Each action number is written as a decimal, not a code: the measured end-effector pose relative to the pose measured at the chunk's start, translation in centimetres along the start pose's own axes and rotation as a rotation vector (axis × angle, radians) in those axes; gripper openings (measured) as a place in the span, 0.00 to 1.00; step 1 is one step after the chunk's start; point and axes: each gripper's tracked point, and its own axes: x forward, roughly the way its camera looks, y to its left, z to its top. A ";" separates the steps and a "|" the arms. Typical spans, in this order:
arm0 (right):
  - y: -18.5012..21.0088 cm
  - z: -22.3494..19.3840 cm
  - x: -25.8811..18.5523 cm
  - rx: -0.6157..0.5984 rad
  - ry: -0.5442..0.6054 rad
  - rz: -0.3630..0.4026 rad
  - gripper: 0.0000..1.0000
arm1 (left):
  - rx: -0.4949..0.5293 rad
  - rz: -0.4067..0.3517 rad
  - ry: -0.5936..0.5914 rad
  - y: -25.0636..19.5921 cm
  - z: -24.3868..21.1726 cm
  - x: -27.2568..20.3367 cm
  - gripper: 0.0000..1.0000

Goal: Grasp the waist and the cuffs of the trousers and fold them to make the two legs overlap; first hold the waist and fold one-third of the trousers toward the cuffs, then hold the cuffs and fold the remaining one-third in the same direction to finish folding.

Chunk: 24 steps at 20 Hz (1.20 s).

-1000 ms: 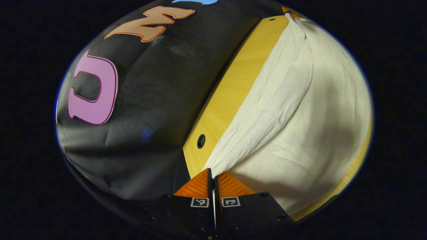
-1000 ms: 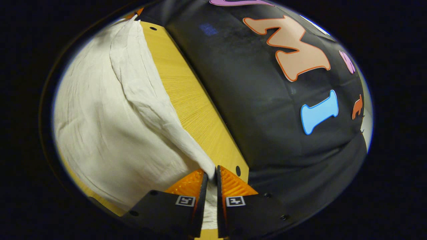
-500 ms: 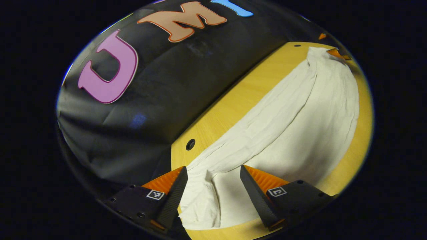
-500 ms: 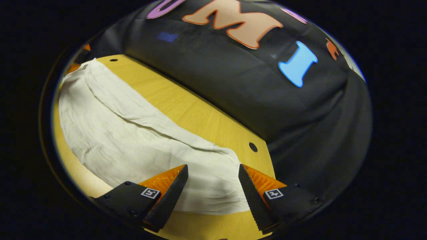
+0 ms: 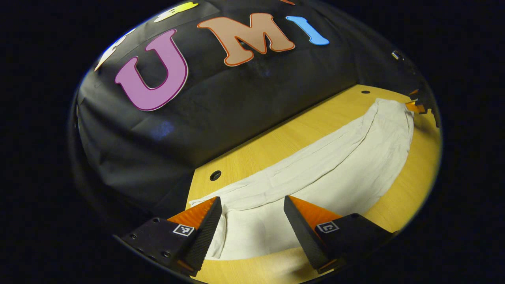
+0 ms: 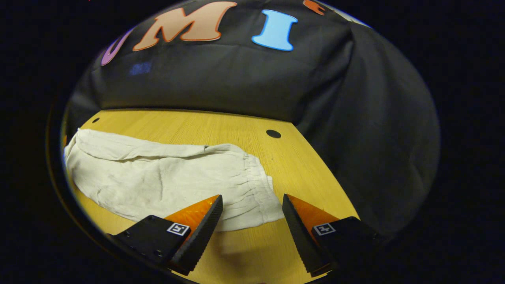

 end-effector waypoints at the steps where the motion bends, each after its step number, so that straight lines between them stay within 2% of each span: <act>1: 0.1 -0.4 0.1 0.037 0.013 0.004 1.00 | -0.007 0.003 0.007 -0.2 -0.1 -0.4 0.96; 4: -0.4 -1.5 0.8 0.171 0.050 -0.004 0.98 | -0.028 0.017 0.019 -0.6 -0.3 -1.5 0.96; 5: -0.4 -1.8 1.1 0.233 0.064 -0.003 1.00 | -0.036 0.023 0.024 -0.6 -0.4 -1.8 0.96; 10: -0.3 -3.0 2.4 0.515 0.142 -0.016 0.98 | -0.060 0.055 0.041 -0.6 -0.9 -2.9 0.96; 12: -0.1 -3.6 2.9 0.565 0.179 -0.010 0.92 | -0.070 0.067 0.039 -0.5 -0.9 -3.5 0.96; 13: -0.6 -3.4 3.1 0.575 0.167 -0.022 0.97 | -0.075 0.074 0.038 -0.5 -0.9 -3.7 0.96; 14: -0.8 -3.8 3.1 0.584 0.183 -0.028 0.95 | -0.081 0.080 0.041 -0.5 -1.0 -4.1 0.96; 15: -1.1 -4.2 2.9 0.596 0.191 -0.024 0.75 | -0.090 0.085 0.043 -0.6 -1.0 -4.5 0.96; 16: -1.1 -3.9 3.1 0.609 0.192 0.002 0.63 | -0.099 0.088 0.043 -0.6 -1.1 -4.8 0.96; 17: -0.6 -4.0 2.8 0.623 0.209 0.031 0.56 | -0.108 0.091 0.045 -0.7 -1.1 -5.0 0.96; 18: -0.6 -3.6 2.8 0.637 0.201 0.047 0.34 | -0.114 0.094 0.047 -0.8 -1.1 -5.2 0.96; 19: -0.6 -3.4 3.0 0.641 0.196 0.059 0.17 | -0.119 0.097 0.049 -1.0 -1.1 -5.5 0.96; 21: -1.0 -3.3 2.8 0.629 0.190 0.077 0.20 | -0.131 0.102 0.042 -1.5 -0.8 -6.0 0.96; 24: -3.2 -1.6 1.4 0.595 0.151 0.040 0.20 | -0.155 0.116 0.034 -2.0 -0.5 -6.9 0.96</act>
